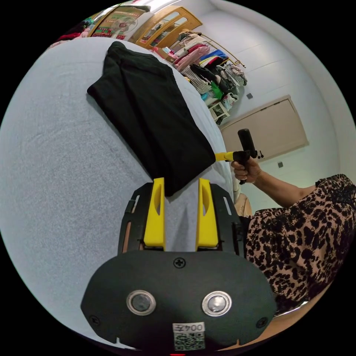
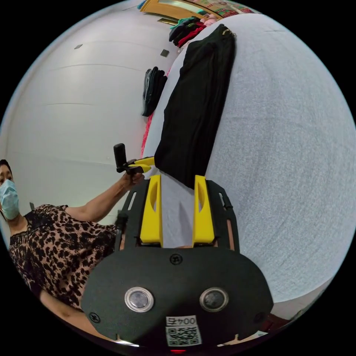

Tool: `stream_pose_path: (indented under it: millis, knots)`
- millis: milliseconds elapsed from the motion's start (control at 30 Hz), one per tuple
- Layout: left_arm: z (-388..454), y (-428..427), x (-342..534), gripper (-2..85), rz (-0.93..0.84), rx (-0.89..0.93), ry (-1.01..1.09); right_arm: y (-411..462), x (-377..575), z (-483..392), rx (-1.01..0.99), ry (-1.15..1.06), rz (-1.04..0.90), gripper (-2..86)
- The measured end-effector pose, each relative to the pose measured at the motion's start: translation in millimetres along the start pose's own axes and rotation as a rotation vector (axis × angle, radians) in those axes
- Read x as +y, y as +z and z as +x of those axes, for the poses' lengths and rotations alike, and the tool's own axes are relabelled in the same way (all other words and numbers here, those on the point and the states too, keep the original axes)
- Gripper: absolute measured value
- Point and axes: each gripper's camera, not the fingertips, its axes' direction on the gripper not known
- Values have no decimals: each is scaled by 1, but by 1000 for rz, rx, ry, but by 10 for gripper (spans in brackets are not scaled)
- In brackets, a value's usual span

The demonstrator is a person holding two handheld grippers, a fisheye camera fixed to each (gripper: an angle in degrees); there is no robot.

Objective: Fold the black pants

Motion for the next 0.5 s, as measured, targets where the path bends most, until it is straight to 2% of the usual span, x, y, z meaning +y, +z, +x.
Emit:
stream_pose_path:
  millis: [267, 400, 500]
  knots:
    - [-3, 10, -15, 101, -12, 11, -8, 30, 7, 9, 47, -8, -29, 92]
    - [-16, 14, -7, 59, 6, 115, -85, 43, 14, 17, 67, 64, -20, 48]
    - [-15, 16, -12, 33, -38, 96, -117, 53, 14, 8, 107, 44, -51, 38]
